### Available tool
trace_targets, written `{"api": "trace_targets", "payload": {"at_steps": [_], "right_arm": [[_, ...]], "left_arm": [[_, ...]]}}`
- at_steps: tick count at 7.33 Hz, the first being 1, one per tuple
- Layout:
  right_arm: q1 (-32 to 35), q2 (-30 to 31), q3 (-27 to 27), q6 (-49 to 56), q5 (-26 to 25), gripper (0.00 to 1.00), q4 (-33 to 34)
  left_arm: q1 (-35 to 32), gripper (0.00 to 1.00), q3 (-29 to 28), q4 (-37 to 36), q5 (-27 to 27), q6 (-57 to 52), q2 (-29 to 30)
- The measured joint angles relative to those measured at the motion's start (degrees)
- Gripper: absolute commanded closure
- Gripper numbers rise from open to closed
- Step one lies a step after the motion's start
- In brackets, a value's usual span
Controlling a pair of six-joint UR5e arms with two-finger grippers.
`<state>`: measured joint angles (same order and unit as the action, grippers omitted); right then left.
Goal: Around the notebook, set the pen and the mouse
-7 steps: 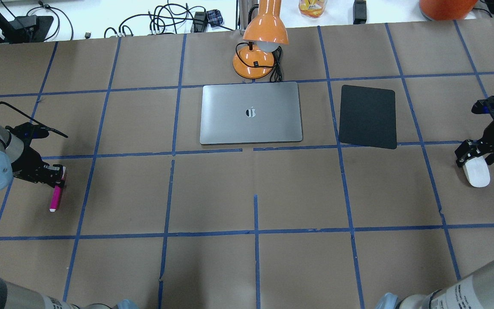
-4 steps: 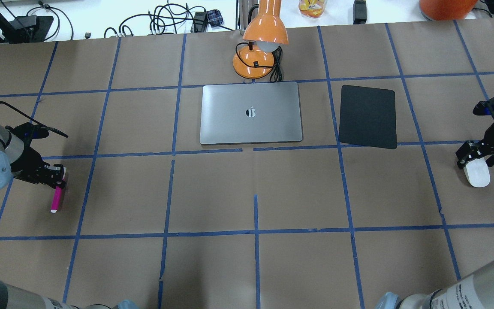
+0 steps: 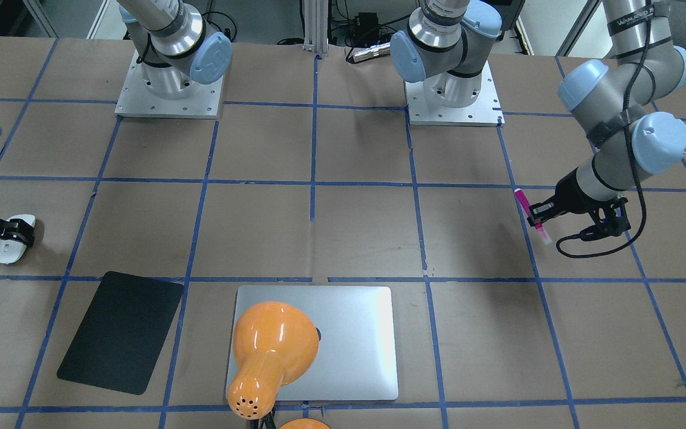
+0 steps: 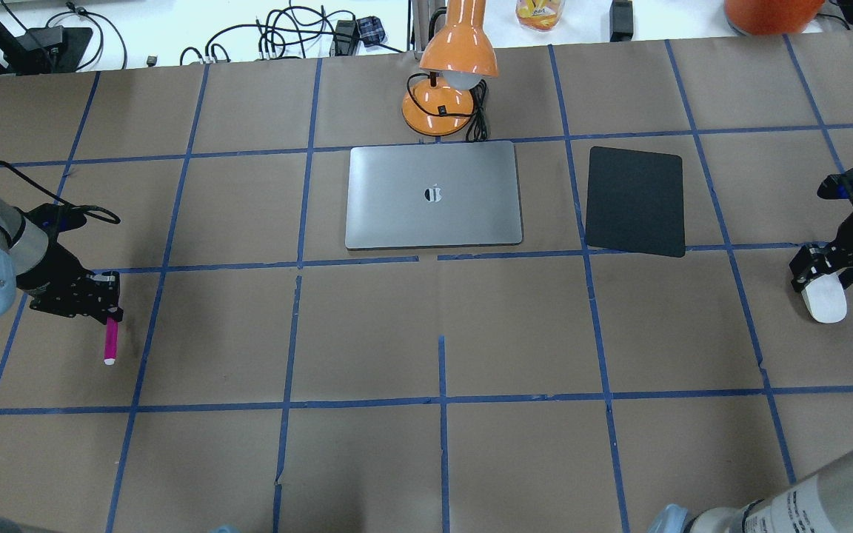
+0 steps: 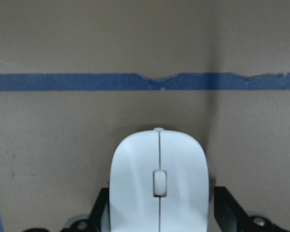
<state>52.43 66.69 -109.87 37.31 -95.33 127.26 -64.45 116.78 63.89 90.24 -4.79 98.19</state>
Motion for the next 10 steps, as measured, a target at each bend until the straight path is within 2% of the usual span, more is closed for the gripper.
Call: {"api": "trace_targets", "payload": {"at_steps": [3, 5, 7, 8, 10], "right_arm": [[0.4, 0.7, 0.9, -0.5, 0.0, 0.43, -0.2], [3.0, 1.3, 3.8, -5.8, 0.6, 0.42, -0.7], [8.9, 0.9, 6.9, -14.1, 2.0, 0.42, -1.2], [12.1, 0.0, 8.7, -18.2, 2.6, 0.41, -1.4], [18.0, -2.7, 13.4, -26.2, 4.4, 0.41, -2.3]], "left_arm": [[-16.7, 1.00, -0.2, 1.8, -1.2, 32.8, -2.4], [-28.8, 1.00, -0.9, -0.8, -5.2, 60.1, -0.1], [-37.2, 1.00, -2.1, -5.0, -8.4, 82.4, 4.3], [-39.9, 1.00, -3.2, -6.8, -9.6, 89.6, 6.6], [-42.7, 1.00, -7.6, -7.9, -9.9, 96.3, 10.9]]}}
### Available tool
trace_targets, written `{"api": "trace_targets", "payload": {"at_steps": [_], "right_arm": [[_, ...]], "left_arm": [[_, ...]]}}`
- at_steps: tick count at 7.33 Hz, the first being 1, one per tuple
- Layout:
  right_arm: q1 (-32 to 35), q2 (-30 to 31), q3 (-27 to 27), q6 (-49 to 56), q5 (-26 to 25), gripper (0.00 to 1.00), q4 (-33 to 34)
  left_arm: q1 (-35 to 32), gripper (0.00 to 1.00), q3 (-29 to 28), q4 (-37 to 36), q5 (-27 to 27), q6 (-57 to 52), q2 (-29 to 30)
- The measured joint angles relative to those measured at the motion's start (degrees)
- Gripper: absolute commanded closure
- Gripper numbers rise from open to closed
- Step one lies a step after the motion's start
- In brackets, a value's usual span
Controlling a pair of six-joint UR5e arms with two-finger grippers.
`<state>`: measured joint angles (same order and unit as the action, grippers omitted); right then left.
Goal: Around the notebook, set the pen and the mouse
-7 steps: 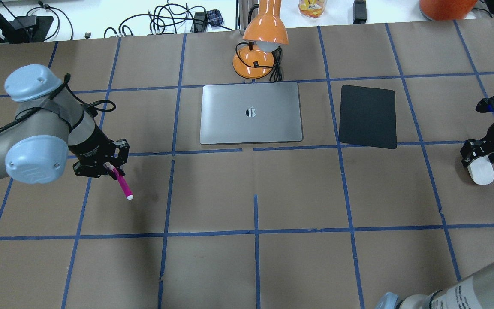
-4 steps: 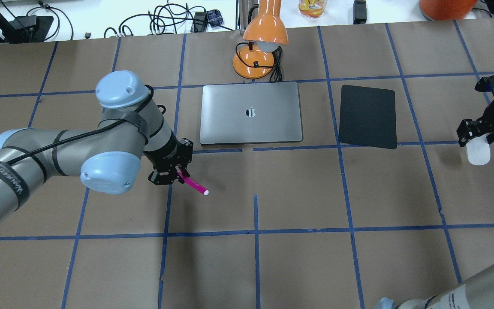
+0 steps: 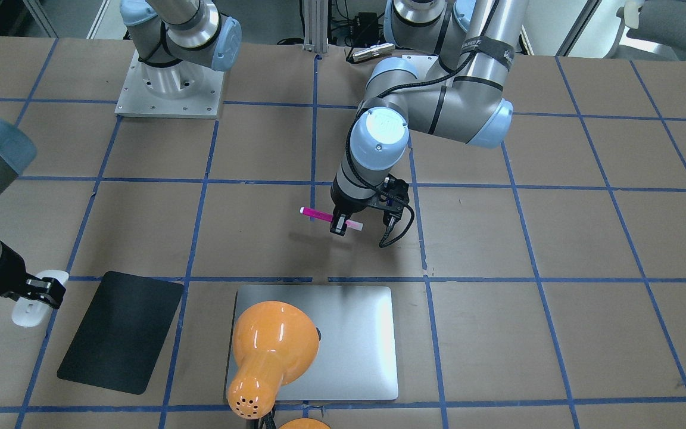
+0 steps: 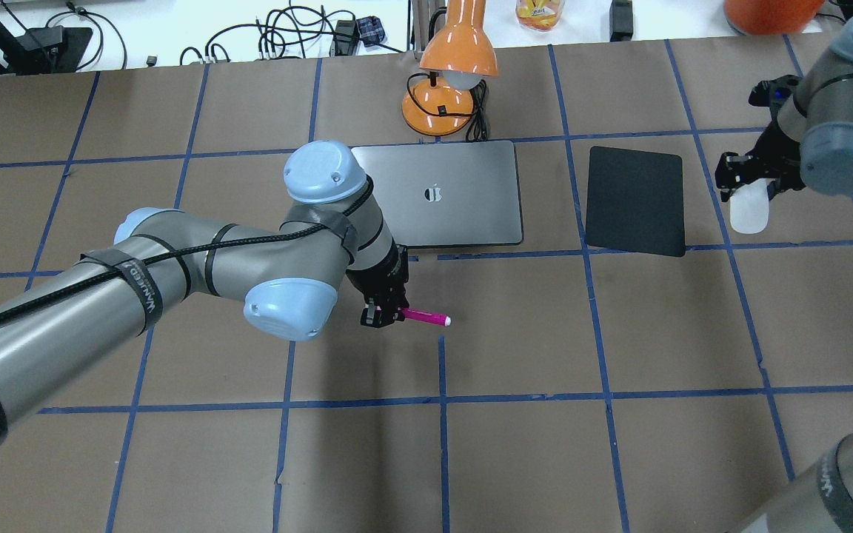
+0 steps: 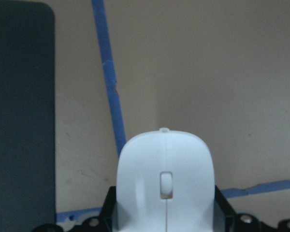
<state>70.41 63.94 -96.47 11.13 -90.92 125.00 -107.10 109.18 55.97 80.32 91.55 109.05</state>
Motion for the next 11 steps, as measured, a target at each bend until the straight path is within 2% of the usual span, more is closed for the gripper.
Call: {"api": "trace_targets", "payload": {"at_steps": [2, 3, 4, 7, 8, 9, 11], "right_arm": [[4.1, -4.0, 4.5, -4.8, 1.2, 0.42, -0.4], [5.9, -5.5, 5.9, -6.9, 1.4, 0.42, -0.4], [7.5, -6.5, 6.4, -9.3, 1.5, 0.42, -0.4], [9.7, -8.5, 6.5, -12.1, 1.6, 0.41, -0.1], [10.1, -8.6, 6.4, -12.2, 1.6, 0.17, -0.1], [10.3, -8.6, 6.4, -12.2, 1.6, 0.00, -0.1], [10.3, -8.4, 6.7, -12.2, 1.5, 0.00, -0.2]], "left_arm": [[-0.4, 1.00, -3.5, -0.3, 0.1, 1.4, 4.1], [-0.5, 0.17, -4.7, -0.5, 0.0, 1.6, 5.7], [-0.5, 0.00, -5.6, -0.5, 0.2, 1.6, 6.7], [0.8, 0.00, -6.4, 1.0, 0.9, -0.9, 5.5], [1.9, 0.00, -6.9, 3.1, 1.2, -6.0, 3.6], [3.5, 0.00, -7.9, 7.3, 1.9, -15.0, 0.6], [8.6, 0.00, -9.4, 18.7, 3.2, -36.1, -6.7]]}}
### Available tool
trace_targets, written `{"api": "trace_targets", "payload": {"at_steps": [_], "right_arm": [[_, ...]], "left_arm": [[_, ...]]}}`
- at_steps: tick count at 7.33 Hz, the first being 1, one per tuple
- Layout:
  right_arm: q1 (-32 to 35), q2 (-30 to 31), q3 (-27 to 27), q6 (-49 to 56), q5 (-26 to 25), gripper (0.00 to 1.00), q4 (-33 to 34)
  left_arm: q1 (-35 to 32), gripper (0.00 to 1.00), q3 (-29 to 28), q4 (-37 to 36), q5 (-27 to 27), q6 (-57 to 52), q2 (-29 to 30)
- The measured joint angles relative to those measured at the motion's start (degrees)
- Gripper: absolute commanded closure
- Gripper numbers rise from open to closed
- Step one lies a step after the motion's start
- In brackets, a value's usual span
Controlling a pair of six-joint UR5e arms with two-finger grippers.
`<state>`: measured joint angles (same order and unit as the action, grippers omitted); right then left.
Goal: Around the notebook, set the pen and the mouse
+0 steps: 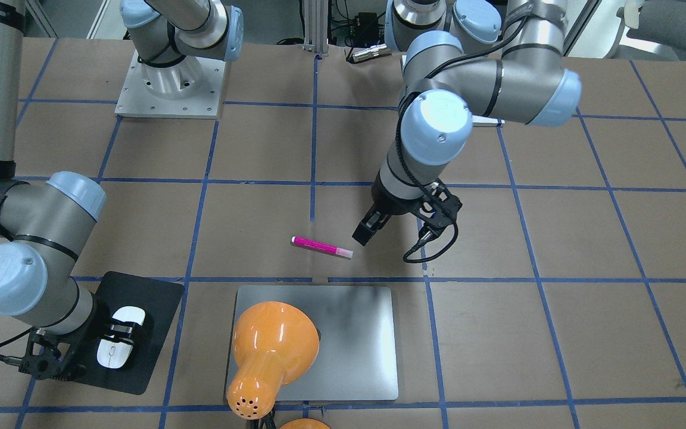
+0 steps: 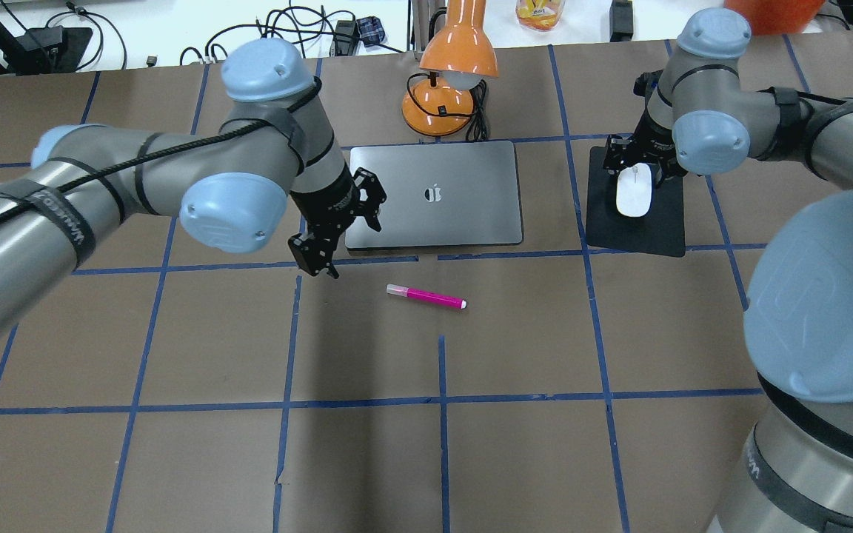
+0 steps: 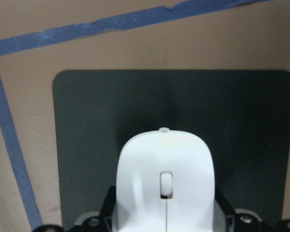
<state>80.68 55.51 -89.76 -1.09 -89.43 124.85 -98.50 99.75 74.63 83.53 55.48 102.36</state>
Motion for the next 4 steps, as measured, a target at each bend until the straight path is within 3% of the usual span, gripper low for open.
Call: {"api": "trace_targets", "payload": {"at_steps": [2, 4], "right_arm": [[0.0, 2.0, 0.1, 0.0, -0.5, 0.00, -1.1], [0.0, 8.5, -0.2, 0.0, -0.9, 0.00, -8.2]], "left_arm": [[4.5, 0.00, -0.6, 10.0, 0.6, -17.7, -8.0], [6.1, 0.00, -0.5, 14.5, 5.0, -34.2, -13.9]]}}
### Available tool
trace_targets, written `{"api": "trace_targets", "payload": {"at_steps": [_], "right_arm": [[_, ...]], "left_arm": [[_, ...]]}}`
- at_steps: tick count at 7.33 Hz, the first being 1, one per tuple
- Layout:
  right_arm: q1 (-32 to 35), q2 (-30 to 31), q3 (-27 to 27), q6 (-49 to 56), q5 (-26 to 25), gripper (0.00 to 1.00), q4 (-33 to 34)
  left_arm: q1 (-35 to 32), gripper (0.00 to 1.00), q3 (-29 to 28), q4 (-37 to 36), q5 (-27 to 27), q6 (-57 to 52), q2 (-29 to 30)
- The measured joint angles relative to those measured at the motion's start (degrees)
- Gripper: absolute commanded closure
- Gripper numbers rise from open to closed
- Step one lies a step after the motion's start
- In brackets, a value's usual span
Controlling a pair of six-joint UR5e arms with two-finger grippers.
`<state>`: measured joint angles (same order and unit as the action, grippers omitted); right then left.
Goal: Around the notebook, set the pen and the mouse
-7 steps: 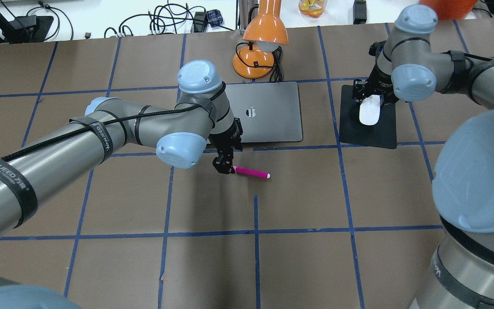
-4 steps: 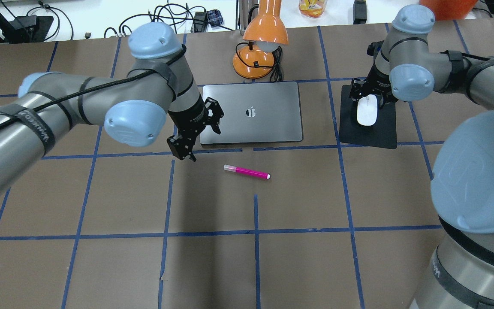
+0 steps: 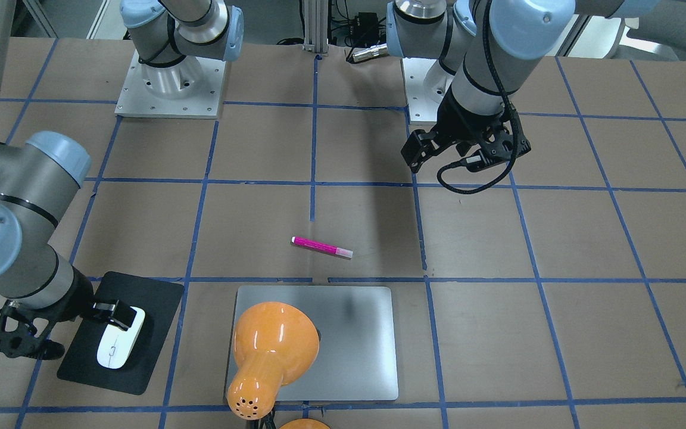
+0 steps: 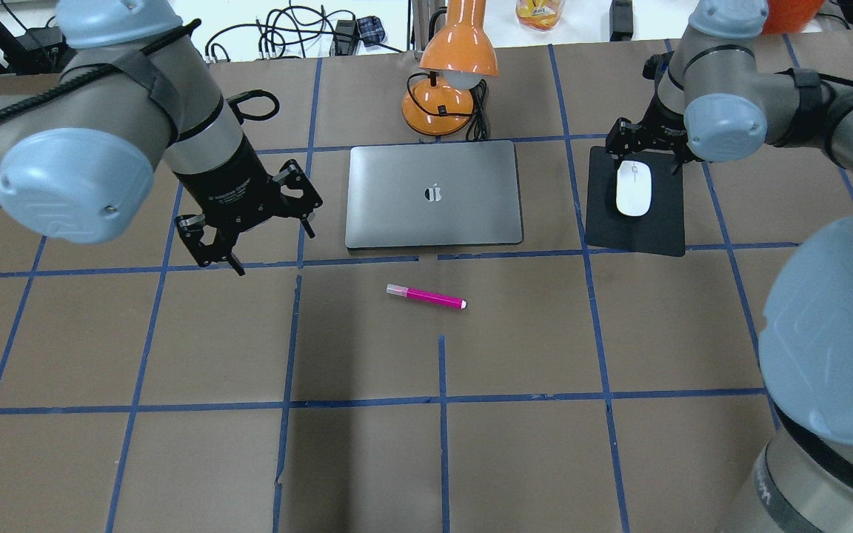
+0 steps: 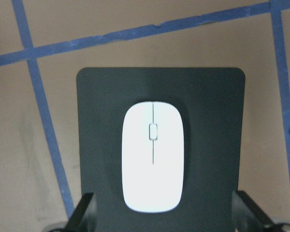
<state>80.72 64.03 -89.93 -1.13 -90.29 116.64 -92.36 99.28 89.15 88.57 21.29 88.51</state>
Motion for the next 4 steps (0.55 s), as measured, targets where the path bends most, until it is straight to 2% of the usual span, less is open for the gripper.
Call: {"api": "trace_targets", "payload": {"at_steps": [1, 3, 4], "right_arm": [[0.1, 4.7, -0.3, -0.1, -0.1, 0.00, -5.8], [1.2, 14.9, -1.7, -0.7, -1.3, 0.00, -15.5], [2.1, 18.7, -3.9, -1.6, -3.3, 0.00, -18.0]], "left_arm": [[0.2, 0.00, 0.2, 0.8, 2.0, -5.5, -1.9], [0.5, 0.00, 0.1, 0.4, 2.9, -15.2, -3.6], [0.6, 0.00, -0.5, -1.2, 2.9, -18.5, -3.5]]}}
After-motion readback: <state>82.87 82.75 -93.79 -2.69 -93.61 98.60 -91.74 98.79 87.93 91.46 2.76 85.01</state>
